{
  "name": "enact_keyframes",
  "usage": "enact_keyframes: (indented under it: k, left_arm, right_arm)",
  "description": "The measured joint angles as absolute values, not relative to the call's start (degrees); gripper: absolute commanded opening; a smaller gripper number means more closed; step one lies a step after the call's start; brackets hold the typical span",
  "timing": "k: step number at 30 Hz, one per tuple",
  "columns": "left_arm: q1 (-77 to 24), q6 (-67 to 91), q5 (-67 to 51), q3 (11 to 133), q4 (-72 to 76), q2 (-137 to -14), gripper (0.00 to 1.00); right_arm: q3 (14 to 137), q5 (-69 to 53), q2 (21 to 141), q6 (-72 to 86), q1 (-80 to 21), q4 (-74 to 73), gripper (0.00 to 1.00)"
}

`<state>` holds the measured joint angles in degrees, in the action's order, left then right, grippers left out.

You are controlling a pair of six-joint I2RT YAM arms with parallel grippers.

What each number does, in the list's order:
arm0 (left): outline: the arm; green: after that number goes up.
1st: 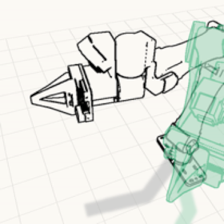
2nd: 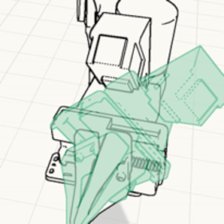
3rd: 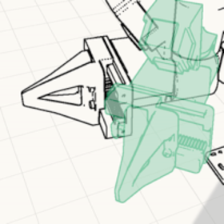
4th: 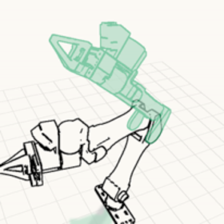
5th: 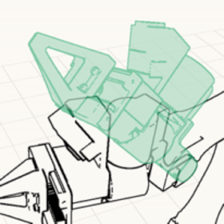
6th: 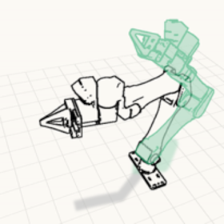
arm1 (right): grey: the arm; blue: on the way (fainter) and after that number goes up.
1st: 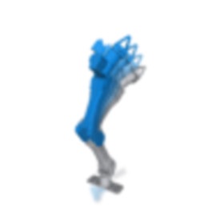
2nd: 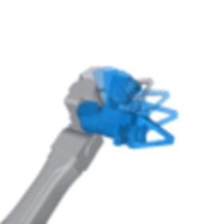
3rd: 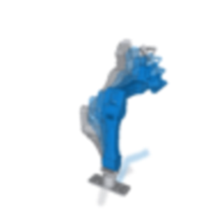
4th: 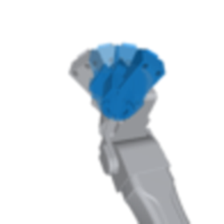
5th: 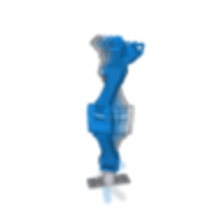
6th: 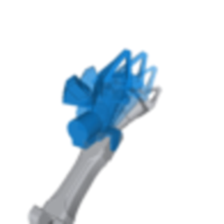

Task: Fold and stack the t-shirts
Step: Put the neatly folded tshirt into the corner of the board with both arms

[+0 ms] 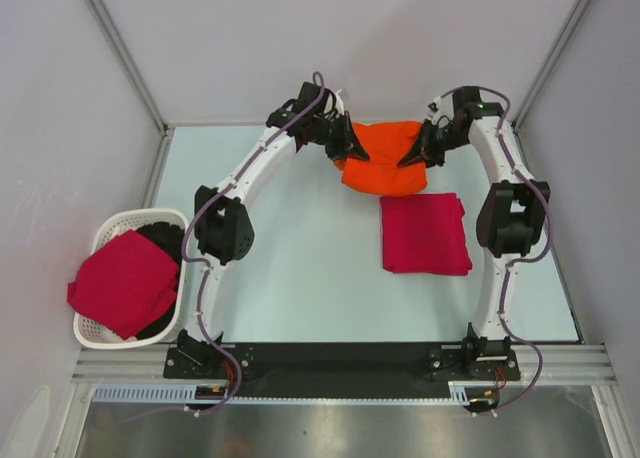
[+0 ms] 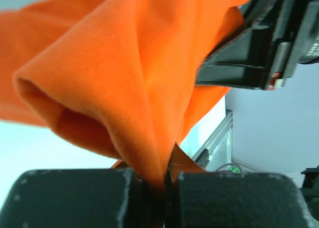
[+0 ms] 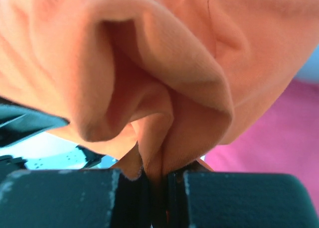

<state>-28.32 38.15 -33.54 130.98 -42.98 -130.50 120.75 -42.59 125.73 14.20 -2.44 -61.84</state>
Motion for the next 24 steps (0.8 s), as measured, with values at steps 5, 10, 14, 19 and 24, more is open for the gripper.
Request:
enact_keyframes:
  k: [5,10,14,19,24]
  left_arm:
    - [-31.73,38.59,-34.79,130.85,-43.16,-130.89,0.00]
    - [-36.51,38.54,-36.34,126.54,-42.30,-130.78,0.00]
    - [-40.36,38.39,-37.19,122.28,-42.57,-130.87,0.00]
    - [-43.57,38.06,-38.76,118.56,-42.35,-131.68,0.00]
    - [-44.51,37.91,-40.29,116.79,-42.13,-132.90,0.00]
  right_arm:
    - [109.80,-42.68,117.36,13.69,1.43,-62.19,0.00]
    - [97.41,-39.57,110.45,11.90,3.09,-62.06,0.00]
    - [87.57,-37.89,107.48,10.87,3.90,-61.89,0.00]
    - [78.15,-37.30,106.26,10.35,5.74,-61.10,0.00]
    - [71.46,-35.83,106.26,10.35,7.25,-60.23,0.00]
